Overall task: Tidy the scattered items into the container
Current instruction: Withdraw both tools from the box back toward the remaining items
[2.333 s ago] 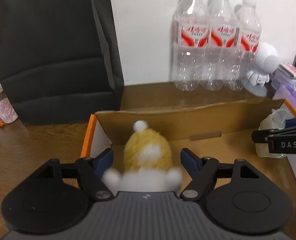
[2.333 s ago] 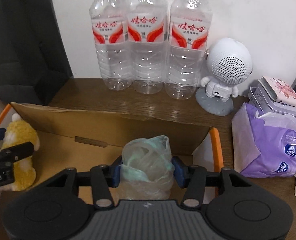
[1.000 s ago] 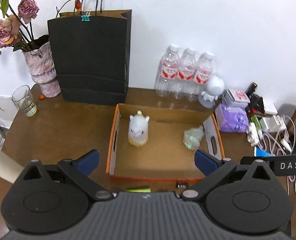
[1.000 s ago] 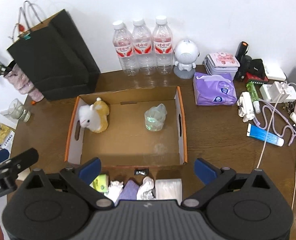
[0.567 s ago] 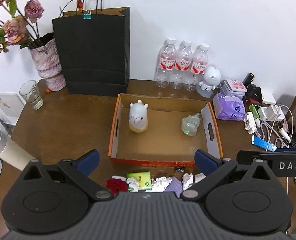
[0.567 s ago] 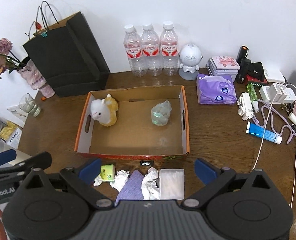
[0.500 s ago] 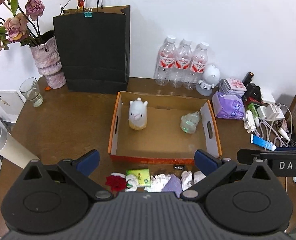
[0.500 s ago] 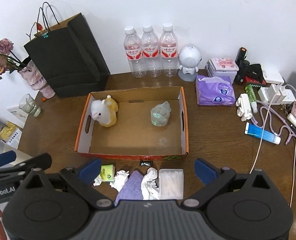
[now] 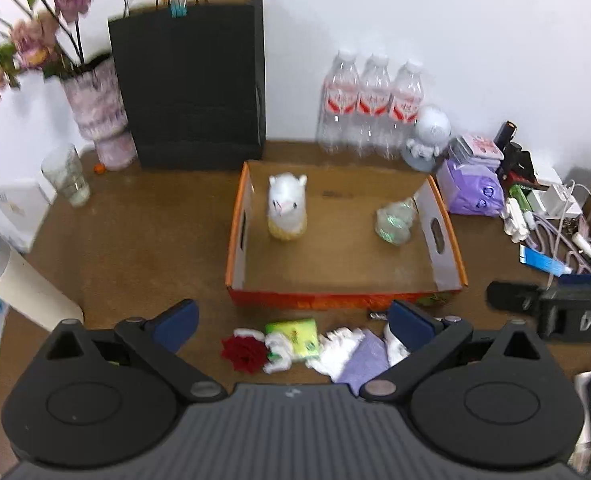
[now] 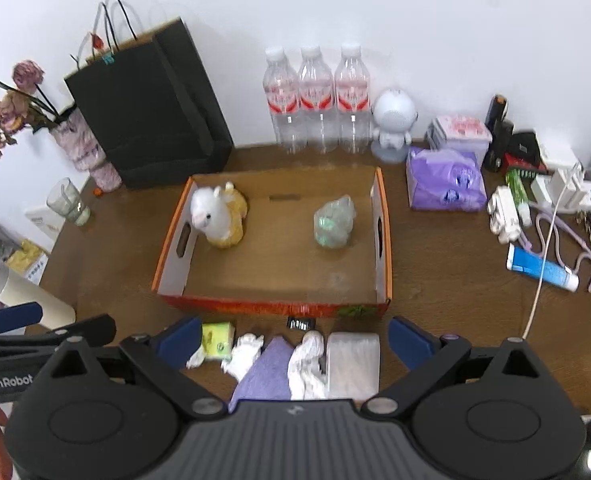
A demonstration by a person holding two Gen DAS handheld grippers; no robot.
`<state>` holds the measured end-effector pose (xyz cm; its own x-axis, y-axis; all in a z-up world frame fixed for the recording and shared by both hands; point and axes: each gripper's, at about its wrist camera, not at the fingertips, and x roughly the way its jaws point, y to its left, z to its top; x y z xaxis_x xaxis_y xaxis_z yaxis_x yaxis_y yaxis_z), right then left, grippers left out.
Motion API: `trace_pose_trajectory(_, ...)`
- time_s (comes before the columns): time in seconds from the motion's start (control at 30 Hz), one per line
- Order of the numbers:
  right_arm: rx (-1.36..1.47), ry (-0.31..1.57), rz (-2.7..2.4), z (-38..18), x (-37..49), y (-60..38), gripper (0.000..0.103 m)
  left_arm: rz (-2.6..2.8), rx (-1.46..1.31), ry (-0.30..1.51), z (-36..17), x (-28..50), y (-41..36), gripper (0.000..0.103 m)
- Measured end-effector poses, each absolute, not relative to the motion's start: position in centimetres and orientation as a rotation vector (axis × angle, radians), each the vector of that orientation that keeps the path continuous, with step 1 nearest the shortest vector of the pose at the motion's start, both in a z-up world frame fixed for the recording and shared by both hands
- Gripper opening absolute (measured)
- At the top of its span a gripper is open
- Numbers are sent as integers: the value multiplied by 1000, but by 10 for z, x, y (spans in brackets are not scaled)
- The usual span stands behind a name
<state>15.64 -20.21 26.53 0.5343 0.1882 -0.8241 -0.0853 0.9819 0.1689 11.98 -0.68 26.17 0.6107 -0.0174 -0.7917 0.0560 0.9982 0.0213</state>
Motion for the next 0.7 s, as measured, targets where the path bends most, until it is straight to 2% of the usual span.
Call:
trace_pose_trajectory(0.2,114,800,187,229,107,-206,100,-73,67,747,231,76,-11,103)
trace_pose_trajectory(0.4,118,586,233,199,45,-210,100,-56,154,508,193,19,-20,103)
trace_pose_trajectory(0.5,91,485,212,180,19,-211,103,-68,180,419,167,-10,-24,103)
trace_pose_trajectory(0.7,100,423,222,127,-34,-213,103,-89,147,286,115,-67,-20,103)
